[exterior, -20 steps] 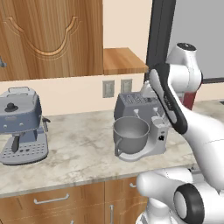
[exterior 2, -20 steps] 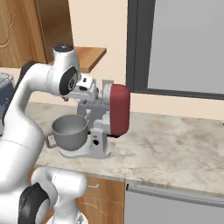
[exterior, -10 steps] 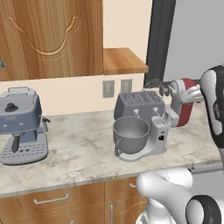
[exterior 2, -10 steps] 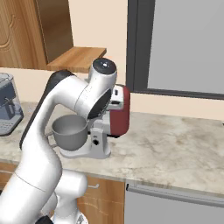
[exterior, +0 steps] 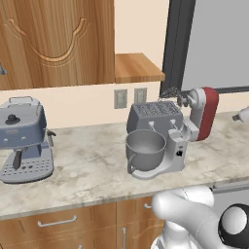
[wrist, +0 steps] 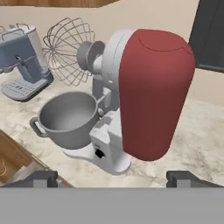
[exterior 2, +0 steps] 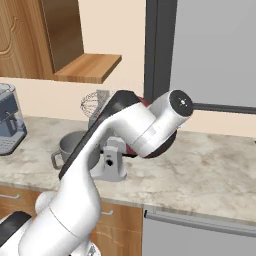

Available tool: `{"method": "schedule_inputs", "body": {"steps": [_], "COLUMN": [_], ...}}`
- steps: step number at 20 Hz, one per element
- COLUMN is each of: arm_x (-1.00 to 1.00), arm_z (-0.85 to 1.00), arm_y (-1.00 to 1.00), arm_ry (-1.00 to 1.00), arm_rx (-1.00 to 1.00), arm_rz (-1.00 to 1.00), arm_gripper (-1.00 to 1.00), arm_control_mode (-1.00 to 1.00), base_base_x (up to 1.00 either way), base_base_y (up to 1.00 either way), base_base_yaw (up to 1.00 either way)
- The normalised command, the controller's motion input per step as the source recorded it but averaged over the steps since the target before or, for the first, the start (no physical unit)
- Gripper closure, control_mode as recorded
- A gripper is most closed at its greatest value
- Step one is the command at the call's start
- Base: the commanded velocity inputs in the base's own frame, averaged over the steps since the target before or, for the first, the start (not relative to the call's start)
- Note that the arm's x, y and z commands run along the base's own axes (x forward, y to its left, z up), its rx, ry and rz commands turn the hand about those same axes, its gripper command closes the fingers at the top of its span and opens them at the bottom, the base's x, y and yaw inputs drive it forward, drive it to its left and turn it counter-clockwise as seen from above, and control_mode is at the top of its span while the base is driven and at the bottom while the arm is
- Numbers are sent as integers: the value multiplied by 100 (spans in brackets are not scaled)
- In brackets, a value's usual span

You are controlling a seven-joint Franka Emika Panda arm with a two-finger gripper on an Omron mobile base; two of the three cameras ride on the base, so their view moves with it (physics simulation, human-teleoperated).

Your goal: Close the stand mixer head.

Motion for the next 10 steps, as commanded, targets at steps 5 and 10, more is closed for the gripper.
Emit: {"method": "schedule_inputs", "body": {"steps": [5, 10], "arm_x": [37, 77], "arm_z": [-16, -17], "arm_y": [-33, -2], "arm_ry": [-25, -32], "arm_rx": [1, 3], "arm_rz": [18, 17], "arm_gripper": [-100, -100], "arm_control_mode": [-100, -100], "base_base_x": [0, 0], "base_base_y": [0, 0], "base_base_yaw": [0, 0]}}
